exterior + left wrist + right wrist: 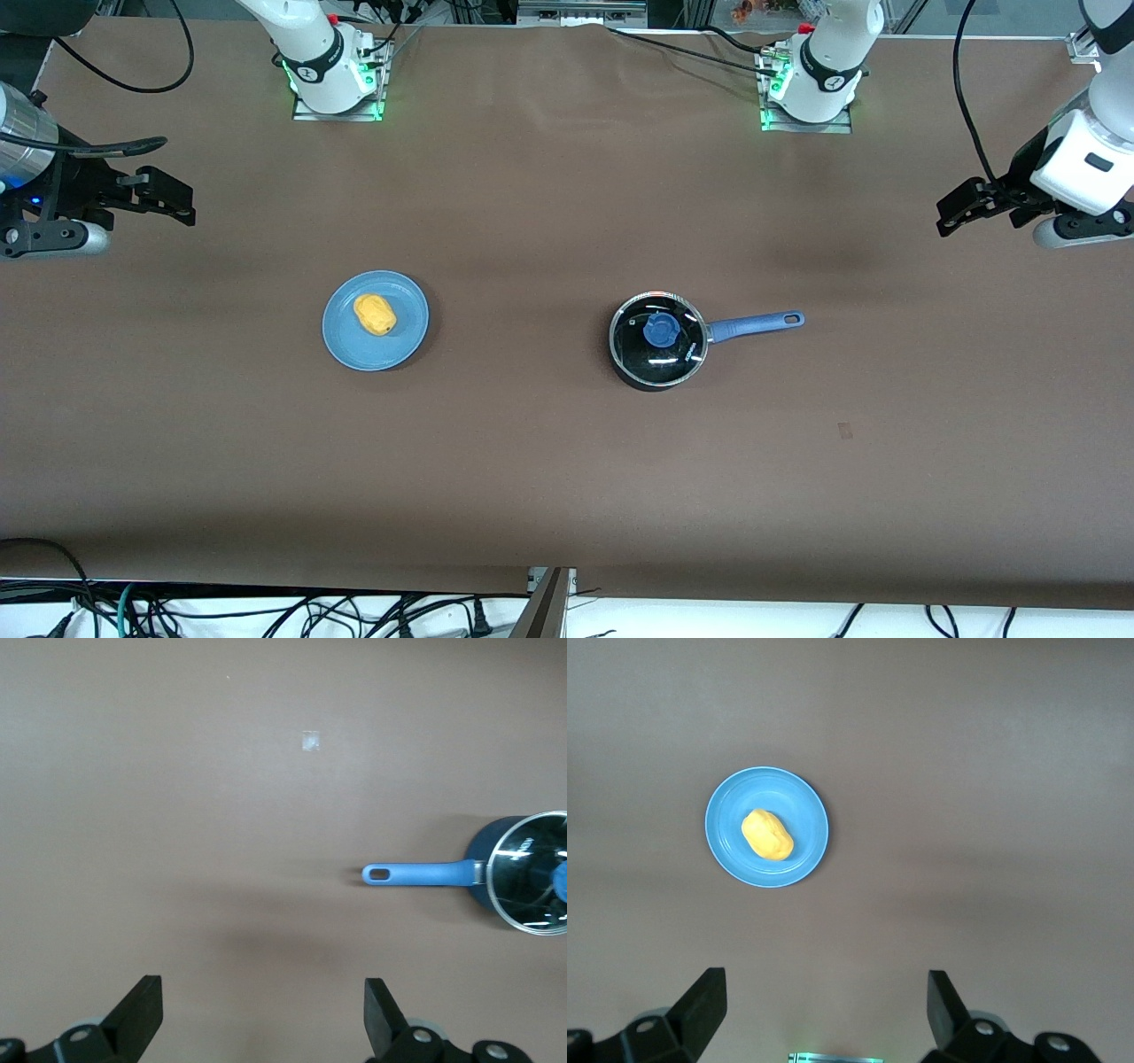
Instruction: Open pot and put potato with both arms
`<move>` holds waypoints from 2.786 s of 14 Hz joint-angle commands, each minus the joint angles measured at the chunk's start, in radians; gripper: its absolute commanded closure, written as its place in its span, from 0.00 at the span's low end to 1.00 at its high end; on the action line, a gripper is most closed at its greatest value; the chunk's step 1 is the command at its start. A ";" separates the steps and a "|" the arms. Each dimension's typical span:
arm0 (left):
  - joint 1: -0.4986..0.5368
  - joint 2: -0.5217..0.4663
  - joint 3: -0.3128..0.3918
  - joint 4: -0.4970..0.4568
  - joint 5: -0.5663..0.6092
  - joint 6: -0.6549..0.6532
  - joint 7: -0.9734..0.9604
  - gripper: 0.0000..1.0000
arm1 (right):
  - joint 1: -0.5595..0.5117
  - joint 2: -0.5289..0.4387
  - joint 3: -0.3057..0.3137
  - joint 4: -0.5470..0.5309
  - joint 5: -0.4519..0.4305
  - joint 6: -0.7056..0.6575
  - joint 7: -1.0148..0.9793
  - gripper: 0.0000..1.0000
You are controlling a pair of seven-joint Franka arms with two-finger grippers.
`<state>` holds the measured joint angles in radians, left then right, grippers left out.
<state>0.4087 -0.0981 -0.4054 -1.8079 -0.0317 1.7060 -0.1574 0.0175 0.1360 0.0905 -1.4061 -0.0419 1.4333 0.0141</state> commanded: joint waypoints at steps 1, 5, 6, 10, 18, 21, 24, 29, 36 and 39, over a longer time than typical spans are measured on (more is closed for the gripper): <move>0.018 0.004 -0.006 0.013 -0.040 0.014 0.004 0.00 | -0.008 0.007 0.008 0.024 -0.006 -0.017 -0.016 0.00; 0.018 0.009 -0.013 0.021 -0.028 0.012 0.004 0.00 | -0.008 0.008 0.008 0.024 -0.006 -0.017 -0.016 0.00; 0.018 0.011 -0.013 0.025 -0.027 0.011 0.006 0.00 | -0.008 0.008 0.008 0.024 -0.006 -0.017 -0.016 0.00; 0.019 0.014 -0.012 0.021 -0.027 0.011 0.006 0.00 | -0.008 0.008 0.008 0.024 -0.006 -0.016 -0.016 0.00; 0.018 0.034 -0.015 0.028 -0.025 0.014 0.007 0.00 | -0.008 0.008 0.008 0.024 -0.006 -0.016 -0.016 0.00; 0.016 0.037 -0.015 0.030 -0.025 0.017 0.007 0.00 | -0.008 0.008 0.008 0.024 -0.006 -0.016 -0.016 0.00; 0.009 0.043 -0.018 0.028 -0.025 0.029 0.006 0.00 | -0.008 0.008 0.008 0.024 -0.006 -0.016 -0.016 0.00; 0.009 0.043 -0.018 0.027 -0.027 0.029 0.006 0.00 | -0.008 0.008 0.008 0.024 -0.006 -0.016 -0.016 0.00; -0.007 0.141 -0.047 0.027 -0.036 0.050 -0.010 0.00 | -0.001 0.037 0.014 0.022 -0.003 0.035 -0.016 0.00; -0.008 0.191 -0.133 0.028 -0.027 0.064 -0.172 0.00 | -0.001 0.054 0.015 0.022 -0.004 0.036 -0.011 0.00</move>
<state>0.4061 0.0563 -0.4839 -1.8018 -0.0479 1.7649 -0.2227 0.0197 0.1673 0.0992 -1.4059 -0.0417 1.4707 0.0136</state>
